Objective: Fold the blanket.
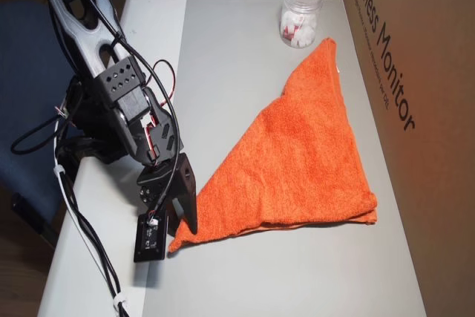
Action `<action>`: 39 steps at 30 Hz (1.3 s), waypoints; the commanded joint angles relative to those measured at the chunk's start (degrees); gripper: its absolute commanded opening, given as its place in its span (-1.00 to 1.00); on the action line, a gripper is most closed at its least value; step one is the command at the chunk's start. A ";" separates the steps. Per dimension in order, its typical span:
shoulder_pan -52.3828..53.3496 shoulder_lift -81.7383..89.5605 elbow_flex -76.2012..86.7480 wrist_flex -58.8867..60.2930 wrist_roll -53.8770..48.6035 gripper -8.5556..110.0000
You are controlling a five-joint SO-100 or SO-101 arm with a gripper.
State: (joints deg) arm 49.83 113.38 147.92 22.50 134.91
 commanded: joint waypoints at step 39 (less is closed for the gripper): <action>16.08 34.45 -0.09 20.65 -34.80 -0.86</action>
State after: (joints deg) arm 65.39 143.61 149.41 42.98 100.02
